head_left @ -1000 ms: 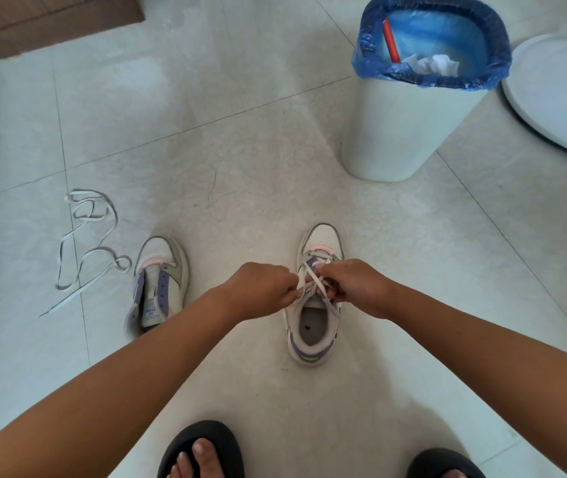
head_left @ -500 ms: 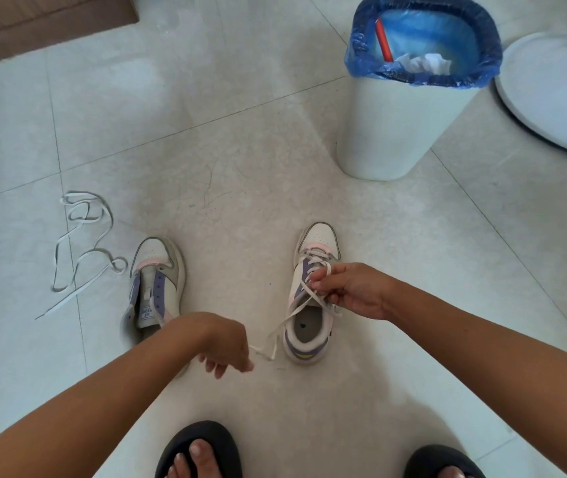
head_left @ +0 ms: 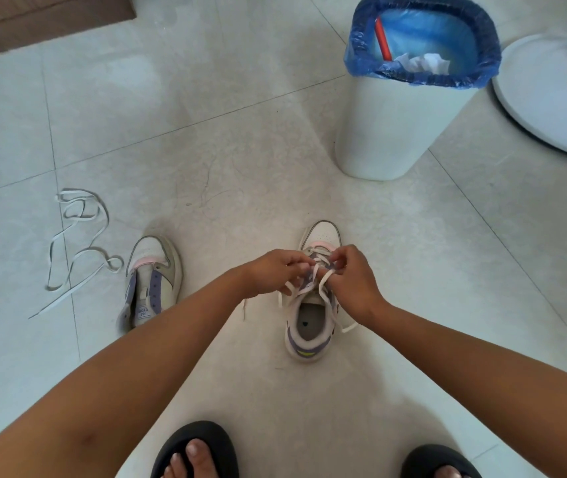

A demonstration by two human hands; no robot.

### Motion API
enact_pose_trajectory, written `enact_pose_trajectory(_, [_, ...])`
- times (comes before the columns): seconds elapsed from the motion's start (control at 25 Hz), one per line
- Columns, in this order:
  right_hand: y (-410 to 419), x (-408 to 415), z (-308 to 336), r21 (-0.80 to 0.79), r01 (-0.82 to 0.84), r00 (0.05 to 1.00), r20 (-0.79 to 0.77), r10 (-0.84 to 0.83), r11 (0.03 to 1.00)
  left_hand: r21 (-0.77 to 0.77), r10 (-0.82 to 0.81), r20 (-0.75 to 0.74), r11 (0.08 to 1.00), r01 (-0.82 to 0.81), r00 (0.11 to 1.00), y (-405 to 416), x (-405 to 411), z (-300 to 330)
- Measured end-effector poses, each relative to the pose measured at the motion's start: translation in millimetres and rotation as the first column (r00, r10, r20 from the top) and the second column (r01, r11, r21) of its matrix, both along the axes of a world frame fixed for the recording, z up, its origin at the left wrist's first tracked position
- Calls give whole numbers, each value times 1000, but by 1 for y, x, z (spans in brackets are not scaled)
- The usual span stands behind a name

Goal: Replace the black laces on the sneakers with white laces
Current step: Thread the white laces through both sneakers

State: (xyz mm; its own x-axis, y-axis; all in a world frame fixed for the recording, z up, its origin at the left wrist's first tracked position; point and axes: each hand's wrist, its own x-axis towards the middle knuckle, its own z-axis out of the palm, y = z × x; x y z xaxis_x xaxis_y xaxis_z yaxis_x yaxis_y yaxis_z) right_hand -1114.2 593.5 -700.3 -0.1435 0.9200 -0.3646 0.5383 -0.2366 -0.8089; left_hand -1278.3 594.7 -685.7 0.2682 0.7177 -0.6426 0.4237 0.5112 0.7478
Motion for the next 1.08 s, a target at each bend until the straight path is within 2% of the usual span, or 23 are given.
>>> enact_pose_trajectory(0.08, [3,2,-4,-84,-46,999,-27,44,995,0,-42,-4,999,42,999,-3,-4,-2])
enact_pose_trajectory(0.2, [4,7,-4,-97,-62,996,-69,55,993,-7,133,45,991,-133,990,-4,-3,-2])
enact_pose_trajectory(0.32, [3,13,-2,-133,-43,990,-137,25,990,-148,215,85,968,-201,973,-2,-5,3])
enact_pose_trajectory(0.4, [2,19,-1,-191,-38,985,-171,5,981,-227,291,200,943,-245,935,0,-7,7])
enact_pose_trajectory(0.44, [1,23,0,-232,-39,982,-188,-5,972,-261,386,281,912,-317,879,2,-11,9])
enact_pose_trajectory(0.48, [-1,28,1,-276,-41,978,-206,-17,960,-303,503,361,859,-412,785,4,-18,10])
enact_pose_trajectory(0.6, [-6,49,4,-383,-72,973,-232,-20,921,-473,783,518,597,-648,344,9,-54,10])
enact_pose_trajectory(0.64, [-9,56,4,-405,-94,976,-219,4,909,-511,840,498,485,-709,215,10,-69,6])
enact_pose_trajectory(0.68, [-11,62,5,-424,-117,978,-209,29,898,-513,886,439,385,-767,151,10,-81,4])
enact_pose_trajectory(0.72, [-13,66,5,-435,-127,978,-207,39,891,-484,923,360,308,-819,135,10,-91,1])
enact_pose_trajectory(0.8, [-12,70,4,-435,-95,980,-197,8,895,-384,963,213,238,-892,165,8,-102,-5])
enact_pose_trajectory(0.84, [-11,69,5,-443,-74,981,-192,-14,894,-319,962,151,266,-910,229,8,-103,-7])
enact_pose_trajectory(0.88, [-9,67,5,-468,-58,980,-195,-39,882,-205,921,75,390,-898,383,9,-100,-7])
enact_pose_trajectory(0.92, [-7,65,6,-513,-39,972,-217,-85,858,-49,785,-93,610,-791,612,9,-96,-9])
enact_pose_trajectory(0.96, [-4,64,5,-557,-1,955,-248,-165,831,62,533,-322,836,-545,782,8,-89,-12])
enact_pose_trajectory(1.0, [0,66,5,-591,67,917,-280,-283,804,109,294,-482,955,-276,825,6,-80,-14])
enact_pose_trajectory(1.04, [4,69,4,-613,171,850,-303,-430,771,148,144,-575,986,-71,805,4,-67,-13])
enact_pose_trajectory(1.08, [8,74,3,-619,283,769,-310,-559,733,170,93,-598,985,12,796,1,-54,-9])
